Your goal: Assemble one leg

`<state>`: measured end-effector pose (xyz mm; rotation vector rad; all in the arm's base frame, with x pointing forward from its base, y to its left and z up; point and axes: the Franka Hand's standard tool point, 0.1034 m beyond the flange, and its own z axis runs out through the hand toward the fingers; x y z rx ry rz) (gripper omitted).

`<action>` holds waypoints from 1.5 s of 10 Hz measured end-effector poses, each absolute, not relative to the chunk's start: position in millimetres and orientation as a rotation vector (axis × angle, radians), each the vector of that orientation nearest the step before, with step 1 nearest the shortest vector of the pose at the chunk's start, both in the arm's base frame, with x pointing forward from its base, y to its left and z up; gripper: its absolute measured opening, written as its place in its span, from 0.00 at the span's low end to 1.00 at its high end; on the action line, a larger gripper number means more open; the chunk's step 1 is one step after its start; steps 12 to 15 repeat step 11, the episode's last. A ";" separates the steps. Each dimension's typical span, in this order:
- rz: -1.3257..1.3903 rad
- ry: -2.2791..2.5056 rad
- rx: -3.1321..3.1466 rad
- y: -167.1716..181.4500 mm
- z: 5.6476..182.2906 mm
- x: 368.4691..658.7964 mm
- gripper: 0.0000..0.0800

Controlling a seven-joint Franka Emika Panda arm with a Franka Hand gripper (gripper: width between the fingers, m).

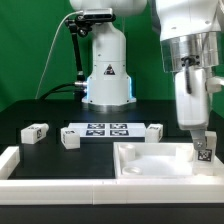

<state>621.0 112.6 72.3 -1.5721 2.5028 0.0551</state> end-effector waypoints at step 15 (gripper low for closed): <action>0.045 2.528 -1.543 108.4 71.8 619.3 0.81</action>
Offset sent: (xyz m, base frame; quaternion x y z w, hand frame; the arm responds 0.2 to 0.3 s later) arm 0.0000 0.0000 0.0000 0.0000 0.0000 0.2377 0.9713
